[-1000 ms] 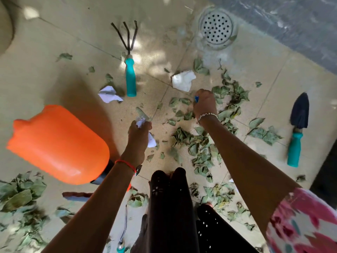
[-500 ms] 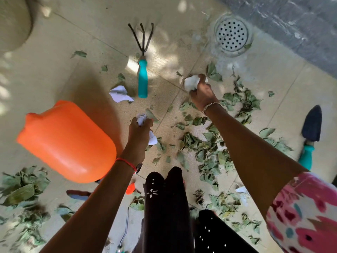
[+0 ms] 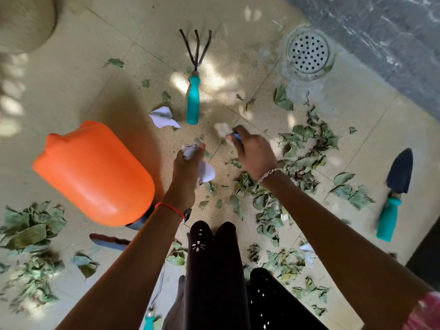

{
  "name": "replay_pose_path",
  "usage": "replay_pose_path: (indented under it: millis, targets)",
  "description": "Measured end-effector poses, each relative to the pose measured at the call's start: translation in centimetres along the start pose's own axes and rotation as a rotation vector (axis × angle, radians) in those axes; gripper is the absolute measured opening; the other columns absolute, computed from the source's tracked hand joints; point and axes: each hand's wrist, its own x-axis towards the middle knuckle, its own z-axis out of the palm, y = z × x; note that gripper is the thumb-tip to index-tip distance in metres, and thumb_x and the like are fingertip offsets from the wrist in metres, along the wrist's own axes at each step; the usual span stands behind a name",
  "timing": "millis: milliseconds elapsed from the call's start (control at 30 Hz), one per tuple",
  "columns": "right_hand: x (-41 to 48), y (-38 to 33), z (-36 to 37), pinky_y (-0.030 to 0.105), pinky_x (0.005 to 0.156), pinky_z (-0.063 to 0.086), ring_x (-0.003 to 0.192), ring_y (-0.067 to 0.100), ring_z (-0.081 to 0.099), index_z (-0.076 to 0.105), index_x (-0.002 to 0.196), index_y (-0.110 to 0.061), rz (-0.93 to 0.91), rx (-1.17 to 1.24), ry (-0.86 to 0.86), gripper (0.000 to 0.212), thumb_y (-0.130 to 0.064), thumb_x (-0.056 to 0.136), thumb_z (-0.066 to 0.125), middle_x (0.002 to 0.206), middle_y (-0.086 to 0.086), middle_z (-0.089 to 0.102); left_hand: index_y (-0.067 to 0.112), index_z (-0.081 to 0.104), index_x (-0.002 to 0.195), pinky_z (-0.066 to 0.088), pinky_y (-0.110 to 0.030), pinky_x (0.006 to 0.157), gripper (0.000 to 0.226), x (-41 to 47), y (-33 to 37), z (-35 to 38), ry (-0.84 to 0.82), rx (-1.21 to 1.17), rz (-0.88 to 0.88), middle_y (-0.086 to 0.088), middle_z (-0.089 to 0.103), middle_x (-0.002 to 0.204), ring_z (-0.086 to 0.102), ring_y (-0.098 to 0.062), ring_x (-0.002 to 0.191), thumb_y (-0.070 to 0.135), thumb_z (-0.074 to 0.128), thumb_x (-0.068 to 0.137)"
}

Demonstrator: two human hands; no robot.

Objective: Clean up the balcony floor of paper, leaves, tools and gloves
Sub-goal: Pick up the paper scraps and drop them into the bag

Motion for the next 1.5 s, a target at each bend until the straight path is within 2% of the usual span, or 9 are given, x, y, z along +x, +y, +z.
replay_pose_path:
  millis: [100,200,367,533,667,767,1000,1300,1500]
  targets:
    - [-1.5,-4.2,0.9,0.028,0.053,0.037,0.058,0.021,0.052,0.055,0.114,-0.001,-0.057,0.158,-0.159,0.028,-0.019,0.098,0.042,0.069,0.013,0.058,0.006,0.057,0.108,0.050,-0.034,0.078,0.079,0.0,0.5,-0.5,-0.096,-0.122,-0.075,-0.007,0.063,0.098,0.062,-0.020,0.087,0.068,0.071,0.061]
    - [-1.8,-6.6,2.5,0.036,0.066,0.039,0.083,0.027,0.053,0.054,0.121,-0.010,-0.081,0.054,-0.157,0.040,-0.032,0.097,0.032,0.090,0.011,0.060,0.013,0.056,0.083,0.050,-0.023,0.058,0.045,0.0,0.5,-1.4,-0.122,-0.242,-0.081,-0.004,0.061,0.069,0.062,-0.013,0.059,0.052,0.073,0.065]
    - [-2.0,-8.7,4.7,0.049,0.092,0.027,0.119,0.030,0.031,0.040,0.128,-0.010,-0.032,-0.200,-0.144,0.067,-0.045,0.082,0.006,0.131,0.010,0.039,0.014,0.057,0.085,0.051,-0.016,0.057,0.022,-0.3,0.9,-3.0,-0.234,-0.494,-0.143,0.002,0.067,0.070,0.066,-0.007,0.065,0.029,0.046,0.096]
    - [-1.4,-9.9,5.1,0.056,0.108,0.011,0.141,0.028,0.003,0.012,0.147,-0.021,0.019,-0.166,-0.239,0.065,-0.047,0.090,0.030,0.154,0.001,0.008,0.012,0.056,0.089,0.051,-0.016,0.053,0.017,-0.9,0.9,-4.5,-0.143,-0.584,-0.067,-0.004,0.064,0.079,0.066,-0.008,0.062,0.017,0.042,0.098]
    - [1.3,-10.3,3.8,0.048,0.111,0.013,0.140,0.023,0.005,0.009,0.148,-0.023,0.033,0.277,-0.474,0.088,-0.044,0.076,0.055,0.152,0.001,0.005,0.010,0.047,0.087,0.041,-0.015,0.038,0.009,-0.9,0.7,-6.4,0.049,-0.521,0.019,-0.008,0.049,0.073,0.055,-0.009,0.043,0.005,0.048,0.094]
    - [4.2,-10.1,3.8,0.046,0.114,0.019,0.139,0.027,0.015,0.031,0.142,-0.014,0.158,0.650,-0.439,0.070,-0.025,0.081,0.063,0.150,0.010,0.018,0.014,0.046,0.081,0.039,-0.016,0.039,0.019,-1.0,1.4,-7.1,0.031,-0.541,0.064,-0.003,0.051,0.072,0.051,-0.010,0.043,0.001,0.046,0.095]
    - [8.8,-9.6,6.7,0.054,0.111,0.010,0.141,0.031,0.002,0.029,0.143,-0.019,-0.089,-0.509,-0.390,0.057,-0.019,0.090,0.049,0.155,0.007,0.005,0.016,0.042,0.084,0.039,-0.017,0.039,0.019,-0.5,1.4,-7.2,0.080,-0.455,0.087,-0.001,0.052,0.075,0.047,-0.010,0.045,0.003,0.047,0.095]
    - [3.8,-9.6,6.6,0.038,0.098,0.027,0.126,0.024,0.031,0.059,0.115,-0.011,-0.153,-0.509,-0.257,0.027,-0.011,0.091,0.047,0.118,0.006,0.058,0.016,0.045,0.084,0.041,-0.019,0.038,0.016,-2.8,0.5,-6.1,0.138,-0.312,0.052,-0.002,0.051,0.075,0.047,-0.011,0.049,0.006,0.053,0.093]
    - [1.4,-7.9,6.3,0.040,0.103,0.023,0.132,0.028,0.025,0.052,0.126,-0.011,-0.144,-0.410,-0.284,0.037,-0.005,0.092,0.040,0.129,0.010,0.048,0.018,0.045,0.085,0.044,-0.018,0.037,0.017,-2.6,0.0,-5.1,0.193,-0.214,0.074,-0.002,0.050,0.073,0.051,-0.008,0.045,0.006,0.054,0.093]
